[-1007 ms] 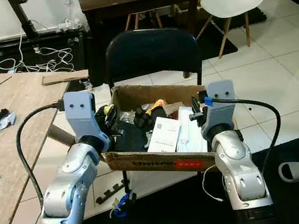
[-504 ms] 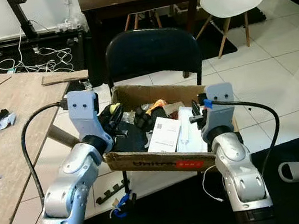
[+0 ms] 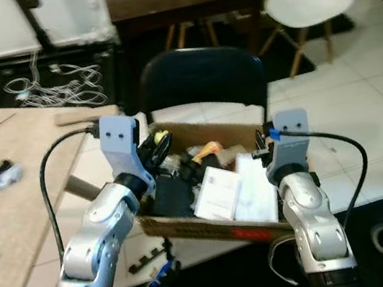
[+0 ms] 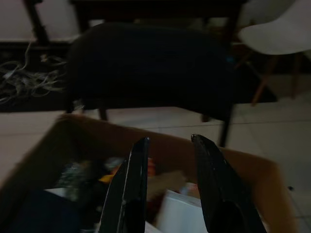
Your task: Picking trash to rubbish bin
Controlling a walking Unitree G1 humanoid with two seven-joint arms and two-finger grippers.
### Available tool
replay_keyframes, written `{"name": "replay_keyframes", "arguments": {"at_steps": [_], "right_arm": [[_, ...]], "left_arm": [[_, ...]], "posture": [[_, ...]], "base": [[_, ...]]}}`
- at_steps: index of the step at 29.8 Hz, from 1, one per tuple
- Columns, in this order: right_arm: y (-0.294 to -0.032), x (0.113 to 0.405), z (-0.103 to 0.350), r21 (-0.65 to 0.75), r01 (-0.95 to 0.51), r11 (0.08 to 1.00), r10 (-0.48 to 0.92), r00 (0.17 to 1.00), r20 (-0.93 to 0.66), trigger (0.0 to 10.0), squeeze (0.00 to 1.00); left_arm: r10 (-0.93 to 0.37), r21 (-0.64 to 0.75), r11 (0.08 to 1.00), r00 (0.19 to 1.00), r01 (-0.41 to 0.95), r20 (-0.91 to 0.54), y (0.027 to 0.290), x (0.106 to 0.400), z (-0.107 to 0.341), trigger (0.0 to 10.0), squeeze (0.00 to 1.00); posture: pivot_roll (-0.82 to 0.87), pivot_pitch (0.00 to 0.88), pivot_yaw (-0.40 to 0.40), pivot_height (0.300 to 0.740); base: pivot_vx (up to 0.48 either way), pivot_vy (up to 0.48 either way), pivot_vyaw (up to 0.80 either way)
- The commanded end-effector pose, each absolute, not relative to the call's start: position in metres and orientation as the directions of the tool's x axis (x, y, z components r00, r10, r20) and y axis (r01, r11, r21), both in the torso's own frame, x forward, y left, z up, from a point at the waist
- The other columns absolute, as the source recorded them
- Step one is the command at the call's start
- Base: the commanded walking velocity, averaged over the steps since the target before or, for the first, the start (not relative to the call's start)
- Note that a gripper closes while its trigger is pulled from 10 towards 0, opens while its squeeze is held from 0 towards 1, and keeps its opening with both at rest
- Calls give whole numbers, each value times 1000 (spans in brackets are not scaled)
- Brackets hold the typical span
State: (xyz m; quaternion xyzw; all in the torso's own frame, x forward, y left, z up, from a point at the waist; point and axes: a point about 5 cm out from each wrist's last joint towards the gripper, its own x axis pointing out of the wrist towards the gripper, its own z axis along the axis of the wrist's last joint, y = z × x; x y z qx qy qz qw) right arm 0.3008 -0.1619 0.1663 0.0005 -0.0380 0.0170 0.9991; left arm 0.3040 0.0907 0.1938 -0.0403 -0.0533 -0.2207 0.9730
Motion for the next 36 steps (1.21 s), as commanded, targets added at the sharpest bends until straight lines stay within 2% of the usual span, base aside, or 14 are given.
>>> {"name": "replay_keyframes", "arguments": {"at_steps": [1,9,17,24,31,36], "right_arm": [[-162,300,161,-2,-35,999,35,998,49,10000,0],[-162,300,161,-1,-41,999,41,998,43,10000,0],[-160,300,159,3,-46,999,46,998,35,10000,0],[-157,299,151,14,-51,999,51,999,3,10000,0],[-157,294,140,26,-54,998,55,997,-49,10000,0],[-156,289,125,0,-88,996,87,987,-135,10000,0]], "left_arm": [[-426,-54,900,898,433,106,91,303,190,10000,0],[-414,-20,908,904,418,103,92,306,189,10000,0],[-495,104,867,865,487,82,80,307,187,10000,0],[-628,277,750,778,600,16,44,327,181,10000,0],[-712,307,657,700,689,-47,19,335,174,10000,0],[-721,298,642,688,707,-79,10,338,166,10000,0]], "posture": [[23,166,6,740],[23,166,6,740],[23,166,6,740],[28,179,19,740],[20,190,52,740],[17,191,61,740]], "base": [[442,0,0],[111,0,0],[0,0,0],[0,0,0],[0,0,0],[0,0,0]]}}
